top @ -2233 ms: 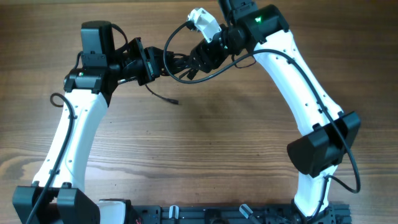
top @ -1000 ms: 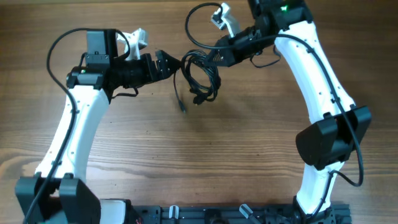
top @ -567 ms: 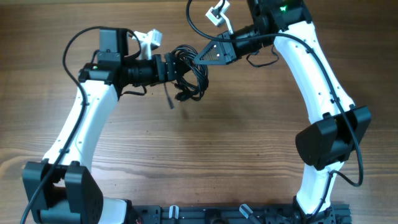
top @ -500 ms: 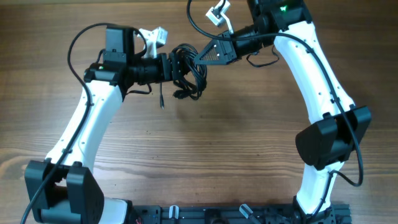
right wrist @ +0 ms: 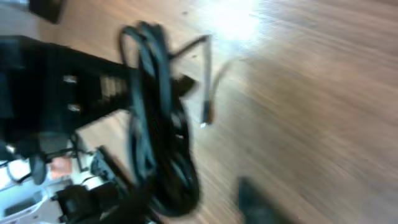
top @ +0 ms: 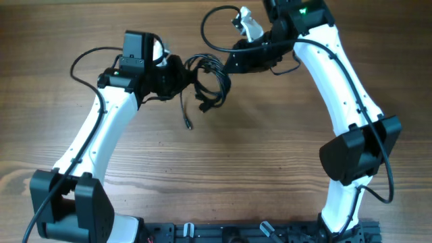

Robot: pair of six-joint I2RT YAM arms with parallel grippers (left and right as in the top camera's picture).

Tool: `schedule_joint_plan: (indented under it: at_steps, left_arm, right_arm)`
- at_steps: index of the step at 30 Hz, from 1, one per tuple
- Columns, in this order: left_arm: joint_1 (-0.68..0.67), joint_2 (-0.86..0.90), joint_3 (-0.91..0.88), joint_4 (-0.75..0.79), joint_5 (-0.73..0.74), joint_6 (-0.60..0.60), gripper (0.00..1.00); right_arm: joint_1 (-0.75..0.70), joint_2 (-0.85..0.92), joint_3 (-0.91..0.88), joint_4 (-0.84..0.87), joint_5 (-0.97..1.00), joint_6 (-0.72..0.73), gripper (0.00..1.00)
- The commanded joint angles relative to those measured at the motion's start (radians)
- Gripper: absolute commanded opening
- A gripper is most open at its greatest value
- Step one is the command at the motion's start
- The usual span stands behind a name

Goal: Untangle cables

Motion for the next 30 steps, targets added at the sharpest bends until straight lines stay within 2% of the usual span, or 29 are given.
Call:
schedule_joint_plan:
  at_steps: [1, 6, 9, 11, 13, 15, 16, 20, 26, 28, 30]
  left_arm:
    - [0.013, 0.000, 0.011, -0.025, 0.023, -0.159, 0.04]
    - [0.013, 0.000, 0.011, -0.072, 0.128, -0.245, 0.04]
    - [0.013, 0.000, 0.011, -0.189, 0.020, -0.322, 0.04]
    - [0.013, 0.000, 0.011, -0.213, 0.001, -0.372, 0.04]
    - [0.013, 0.000, 0.011, -0.213, 0.001, -0.390, 0.04]
    - [0.013, 0.000, 0.011, -0.217, 0.003, -0.390, 0.04]
    - [0.013, 0.000, 0.011, -0.218, 0.006, -0.390, 0.04]
    - [0.013, 0.000, 0.011, -0.220, 0.009, -0.389, 0.04]
    - [0.013, 0.000, 0.011, -0.219, 0.016, -0.389, 0.04]
    - [0.013, 0.000, 0.011, -0.217, -0.013, -0.385, 0.04]
    - [0.013, 0.000, 0.011, -0.210, -0.145, -0.386, 0.04]
  right_arm:
    - [-0.007, -0.024, 0.006, 0.010, 0.137, -0.025, 0.77]
    - [0.055, -0.024, 0.006, 0.040, 0.134, -0.225, 0.67]
    - [0.101, -0.024, 0.006, 0.105, 0.141, -0.266, 0.66]
    - [0.145, -0.024, 0.006, 0.123, 0.196, -0.320, 0.66]
    - [0.184, -0.024, 0.005, 0.122, 0.290, -0.334, 0.65]
    - [0.210, -0.024, -0.003, 0.122, 0.340, -0.341, 0.59]
    - [0.216, -0.024, -0.021, 0.129, 0.360, -0.342, 0.55]
    - [0.214, -0.023, -0.105, 0.200, 0.384, -0.365, 0.51]
    - [0.214, -0.008, -0.116, 0.230, 0.390, -0.356, 0.29]
    - [0.214, -0.002, -0.116, 0.228, 0.356, -0.311, 0.04]
    - [0.214, -0.022, -0.112, 0.206, 0.284, -0.311, 0.04]
